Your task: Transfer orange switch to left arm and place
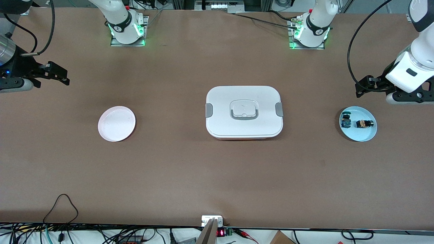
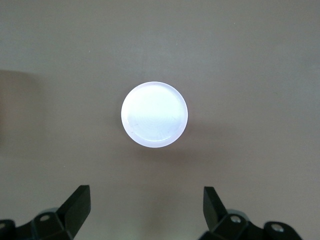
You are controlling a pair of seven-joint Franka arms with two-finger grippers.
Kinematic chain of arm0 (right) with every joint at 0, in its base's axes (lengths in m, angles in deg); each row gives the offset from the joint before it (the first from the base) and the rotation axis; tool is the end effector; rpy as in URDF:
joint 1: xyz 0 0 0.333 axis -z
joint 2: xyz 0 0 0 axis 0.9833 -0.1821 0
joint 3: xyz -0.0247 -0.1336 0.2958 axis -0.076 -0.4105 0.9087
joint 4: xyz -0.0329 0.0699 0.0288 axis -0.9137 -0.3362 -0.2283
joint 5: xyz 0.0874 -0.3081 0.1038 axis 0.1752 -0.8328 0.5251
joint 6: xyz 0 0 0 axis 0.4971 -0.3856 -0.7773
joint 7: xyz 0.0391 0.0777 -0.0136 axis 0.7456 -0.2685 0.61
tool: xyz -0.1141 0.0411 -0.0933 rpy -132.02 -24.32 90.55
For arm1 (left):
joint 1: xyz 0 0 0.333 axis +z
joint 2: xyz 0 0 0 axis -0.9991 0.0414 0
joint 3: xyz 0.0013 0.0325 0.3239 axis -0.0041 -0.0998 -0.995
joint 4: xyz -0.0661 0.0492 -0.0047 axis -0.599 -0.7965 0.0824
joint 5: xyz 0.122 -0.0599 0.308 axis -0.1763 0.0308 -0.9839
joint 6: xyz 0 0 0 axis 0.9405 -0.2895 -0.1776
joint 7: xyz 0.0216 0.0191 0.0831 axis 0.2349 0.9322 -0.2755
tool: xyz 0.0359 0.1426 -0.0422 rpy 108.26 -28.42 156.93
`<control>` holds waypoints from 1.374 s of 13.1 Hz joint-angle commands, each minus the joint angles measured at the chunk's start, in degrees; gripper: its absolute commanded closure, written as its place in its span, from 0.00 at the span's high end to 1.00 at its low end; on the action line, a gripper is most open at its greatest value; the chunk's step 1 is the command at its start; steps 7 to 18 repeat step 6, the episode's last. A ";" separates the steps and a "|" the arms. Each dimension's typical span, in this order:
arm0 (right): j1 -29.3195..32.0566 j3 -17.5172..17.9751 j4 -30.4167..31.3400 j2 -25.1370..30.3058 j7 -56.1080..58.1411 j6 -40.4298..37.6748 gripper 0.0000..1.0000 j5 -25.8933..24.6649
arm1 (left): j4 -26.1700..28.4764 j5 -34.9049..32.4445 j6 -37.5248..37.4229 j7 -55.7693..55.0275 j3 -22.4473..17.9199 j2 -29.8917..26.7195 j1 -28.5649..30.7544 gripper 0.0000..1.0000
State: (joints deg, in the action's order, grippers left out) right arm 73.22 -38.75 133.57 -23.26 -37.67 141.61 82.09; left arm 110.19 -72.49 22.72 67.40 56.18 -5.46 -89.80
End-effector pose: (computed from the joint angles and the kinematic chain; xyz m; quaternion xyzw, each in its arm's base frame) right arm 0.4907 0.0068 0.5535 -0.9987 -0.0480 0.0156 0.0065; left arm 0.5058 -0.0176 0.5409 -0.9997 -0.0034 0.0012 0.0245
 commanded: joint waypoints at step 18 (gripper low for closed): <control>-0.13 0.14 -0.57 0.35 -0.55 -0.95 1.00 -0.81 | 1.03 1.77 0.87 4.36 -2.11 -0.63 -0.99 1.00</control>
